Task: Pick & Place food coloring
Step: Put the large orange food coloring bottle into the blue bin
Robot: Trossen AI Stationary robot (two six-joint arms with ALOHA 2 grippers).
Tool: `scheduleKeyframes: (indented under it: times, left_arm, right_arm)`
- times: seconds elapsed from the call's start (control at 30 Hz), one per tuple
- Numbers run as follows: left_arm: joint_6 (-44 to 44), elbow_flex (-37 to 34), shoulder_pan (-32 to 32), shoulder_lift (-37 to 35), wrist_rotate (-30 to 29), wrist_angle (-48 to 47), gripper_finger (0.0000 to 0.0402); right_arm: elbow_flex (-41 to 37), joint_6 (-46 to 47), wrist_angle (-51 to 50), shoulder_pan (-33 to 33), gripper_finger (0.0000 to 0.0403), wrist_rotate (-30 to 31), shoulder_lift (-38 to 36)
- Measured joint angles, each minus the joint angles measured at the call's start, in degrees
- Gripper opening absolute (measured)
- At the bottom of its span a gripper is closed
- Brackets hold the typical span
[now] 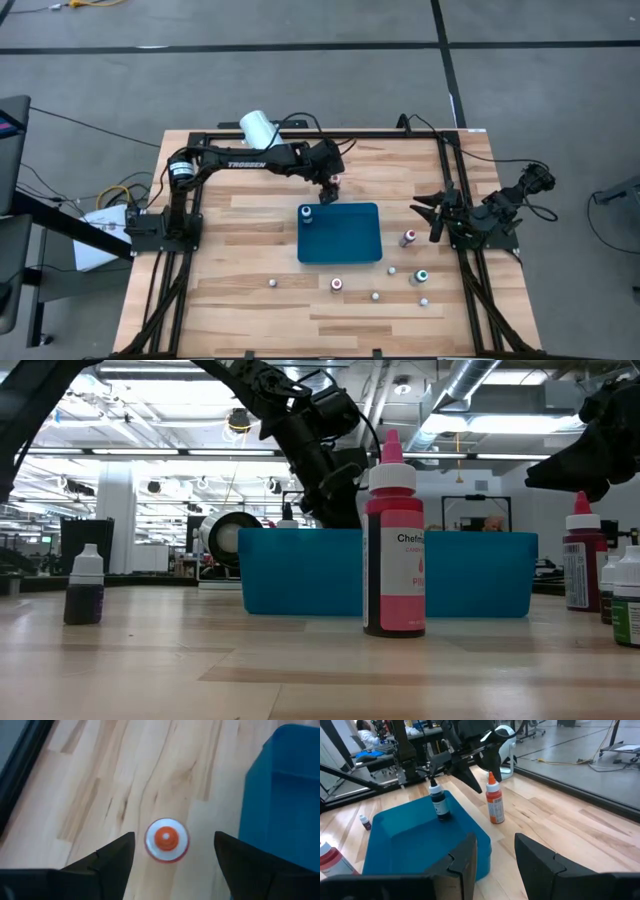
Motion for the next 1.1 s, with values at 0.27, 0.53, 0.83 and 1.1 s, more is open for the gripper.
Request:
scheduleKeyframes:
  times: [0.27,0.53,0.83,1.1]
  left_arm:
    - [1.1,0.0,0.0,0.0,-0.1,0.0,0.0177]
    - [1.1,0.0,0.0,0.0,0.7,0.1,0.0111]
    - [1.0,-0.5,0.0,0.5,1.6,2.0,0.0110]
    - [-0.2,-1.2,0.3,0.6,2.2,2.8,0.0113]
  right_arm:
    - [0.0,0.0,0.0,0.0,0.0121,0.0,0.0]
    - [0.0,0.0,0.0,0.0,0.0121,0.0,0.0]
    - [0.0,0.0,0.1,0.0,0.0121,0.0,0.0]
    - [-0.1,0.5,0.2,0.0,0.0120,0.0,0.0]
